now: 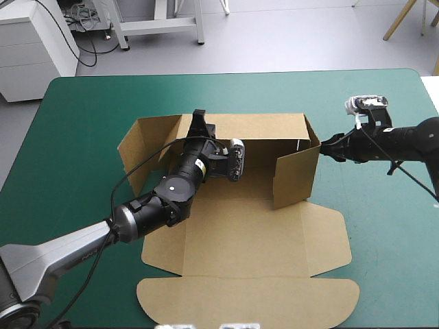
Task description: Fold the box
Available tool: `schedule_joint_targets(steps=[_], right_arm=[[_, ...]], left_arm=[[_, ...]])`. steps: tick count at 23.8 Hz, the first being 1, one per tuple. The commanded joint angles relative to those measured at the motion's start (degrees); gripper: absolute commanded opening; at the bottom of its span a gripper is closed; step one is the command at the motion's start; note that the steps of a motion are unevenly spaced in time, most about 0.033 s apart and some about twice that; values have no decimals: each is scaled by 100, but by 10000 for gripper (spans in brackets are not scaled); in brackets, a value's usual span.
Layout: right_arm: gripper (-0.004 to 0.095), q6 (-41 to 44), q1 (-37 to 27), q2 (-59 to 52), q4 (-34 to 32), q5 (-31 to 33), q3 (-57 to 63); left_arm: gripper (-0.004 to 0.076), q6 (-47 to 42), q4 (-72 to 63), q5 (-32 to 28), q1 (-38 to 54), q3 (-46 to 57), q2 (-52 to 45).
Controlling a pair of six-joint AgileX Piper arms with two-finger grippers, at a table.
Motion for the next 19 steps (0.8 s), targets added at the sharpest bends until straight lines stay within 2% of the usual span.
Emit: schedule_joint_targets(steps=[1, 3, 9, 11, 13, 19], right_arm=[[440, -678, 71, -534, 781, -301, 361], [441, -1206, 252, -662, 883, -542, 678], [442, -1986, 1014, -678, 870, -1010, 1210], [484, -2189, 1158, -678, 882, -1325, 1293], [519, -2157, 1181, -678, 891, -1436, 1307], [519, -2104, 1181, -678, 902, -1617, 1307]], left_arm=[[-9, -9, 174, 70, 5, -163, -188], [-9, -9, 174, 83, 5, -163, -188], [-9, -9, 174, 106, 5, -163, -188], [-9, -9, 174, 118, 5, -163, -188], [-9, -9, 174, 157, 5, -163, -188], [-9, -9, 174, 172, 5, -163, -188]])
